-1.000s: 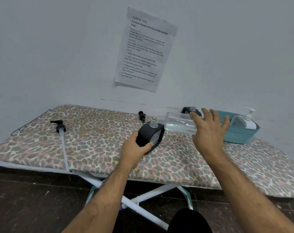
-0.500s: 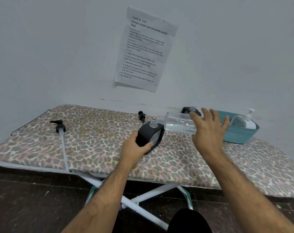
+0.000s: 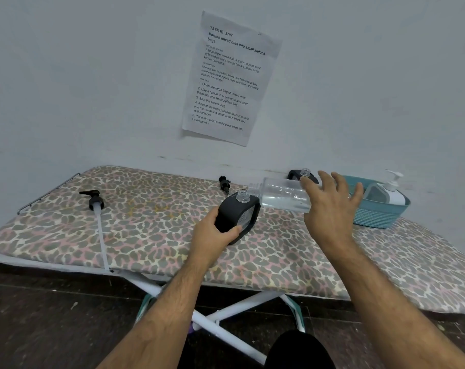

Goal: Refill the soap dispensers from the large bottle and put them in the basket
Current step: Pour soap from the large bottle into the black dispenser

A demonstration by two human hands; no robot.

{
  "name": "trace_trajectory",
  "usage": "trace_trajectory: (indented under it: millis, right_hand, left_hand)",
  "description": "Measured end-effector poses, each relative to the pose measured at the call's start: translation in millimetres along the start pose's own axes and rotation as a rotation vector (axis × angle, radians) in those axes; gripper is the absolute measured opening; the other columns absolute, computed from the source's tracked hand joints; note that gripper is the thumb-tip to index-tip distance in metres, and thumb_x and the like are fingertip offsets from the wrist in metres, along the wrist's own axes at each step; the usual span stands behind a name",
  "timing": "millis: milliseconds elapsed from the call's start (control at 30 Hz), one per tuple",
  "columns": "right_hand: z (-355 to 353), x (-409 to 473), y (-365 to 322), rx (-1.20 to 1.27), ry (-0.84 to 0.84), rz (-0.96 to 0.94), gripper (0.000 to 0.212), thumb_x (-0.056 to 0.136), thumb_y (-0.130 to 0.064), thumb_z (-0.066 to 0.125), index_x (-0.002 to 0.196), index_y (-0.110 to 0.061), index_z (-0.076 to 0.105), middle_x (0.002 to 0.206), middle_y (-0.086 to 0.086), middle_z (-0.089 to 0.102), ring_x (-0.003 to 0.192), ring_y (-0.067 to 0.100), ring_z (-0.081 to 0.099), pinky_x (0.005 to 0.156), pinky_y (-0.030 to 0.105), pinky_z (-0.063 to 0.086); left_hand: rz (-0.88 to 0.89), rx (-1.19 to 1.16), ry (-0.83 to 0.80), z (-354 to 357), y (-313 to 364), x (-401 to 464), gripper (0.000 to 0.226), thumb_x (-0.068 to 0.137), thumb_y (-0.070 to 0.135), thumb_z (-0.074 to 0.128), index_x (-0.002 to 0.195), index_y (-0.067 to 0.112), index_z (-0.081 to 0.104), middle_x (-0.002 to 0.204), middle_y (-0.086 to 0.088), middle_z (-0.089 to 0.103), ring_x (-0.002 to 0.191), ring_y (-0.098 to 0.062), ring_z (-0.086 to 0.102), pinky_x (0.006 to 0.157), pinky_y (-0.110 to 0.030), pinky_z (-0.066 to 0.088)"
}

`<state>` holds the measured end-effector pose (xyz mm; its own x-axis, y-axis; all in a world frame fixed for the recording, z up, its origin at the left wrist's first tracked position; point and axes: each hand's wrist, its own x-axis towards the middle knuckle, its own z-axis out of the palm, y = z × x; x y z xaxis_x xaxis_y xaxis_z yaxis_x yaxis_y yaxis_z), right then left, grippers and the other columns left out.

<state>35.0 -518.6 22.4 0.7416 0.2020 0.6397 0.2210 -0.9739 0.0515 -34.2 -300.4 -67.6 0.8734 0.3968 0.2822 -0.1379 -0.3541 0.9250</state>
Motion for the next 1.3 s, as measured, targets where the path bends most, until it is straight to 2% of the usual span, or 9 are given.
trace_trajectory:
  millis: [333, 467, 667, 1300]
  right_hand:
    - [-0.5, 1.2, 0.2, 0.002, 0.012, -0.005, 0.073, 0.067, 0.012, 0.067, 0.128, -0.028, 0.060, 0.142, 0.013, 0.050, 0.138, 0.037, 0.036, 0.110, 0.068, 0.016]
    - [-0.2, 0.9, 0.6, 0.004, 0.016, -0.006, 0.072, 0.067, 0.011, 0.067, 0.127, -0.027, 0.061, 0.141, 0.013, 0.051, 0.137, 0.037, 0.037, 0.109, 0.069, 0.016]
    - [-1.1, 1.1, 0.3, 0.019, 0.012, -0.003, 0.070, 0.069, 0.012, 0.065, 0.128, -0.027, 0.061, 0.142, 0.013, 0.050, 0.139, 0.037, 0.035, 0.110, 0.069, 0.014]
    - [-3.2, 1.2, -0.9, -0.008, 0.003, -0.006, 0.072, 0.069, 0.010, 0.067, 0.129, -0.029, 0.060, 0.143, 0.012, 0.049, 0.140, 0.036, 0.034, 0.111, 0.068, 0.014]
  left_hand:
    - [-0.006, -0.014, -0.005, -0.1, 1.2, -0.3, 0.040, 0.081, 0.022, 0.078, 0.115, 0.032, 0.058, 0.100, 0.022, 0.066, 0.084, 0.018, 0.059, 0.068, -0.003, 0.047]
    - [-0.002, -0.016, -0.005, 0.0, 1.3, -0.3, 0.041, 0.081, 0.022, 0.078, 0.114, 0.033, 0.057, 0.098, 0.024, 0.064, 0.089, 0.012, 0.062, 0.069, -0.004, 0.048]
    - [-0.002, -0.021, -0.008, 0.4, 0.2, 0.0, 0.043, 0.081, 0.022, 0.078, 0.119, 0.029, 0.059, 0.099, 0.024, 0.064, 0.084, 0.019, 0.059, 0.069, -0.003, 0.048]
    - [-0.001, -0.019, -0.002, 0.2, 1.0, -0.1, 0.048, 0.082, 0.021, 0.078, 0.126, 0.024, 0.059, 0.098, 0.027, 0.062, 0.088, 0.014, 0.059, 0.067, -0.001, 0.045]
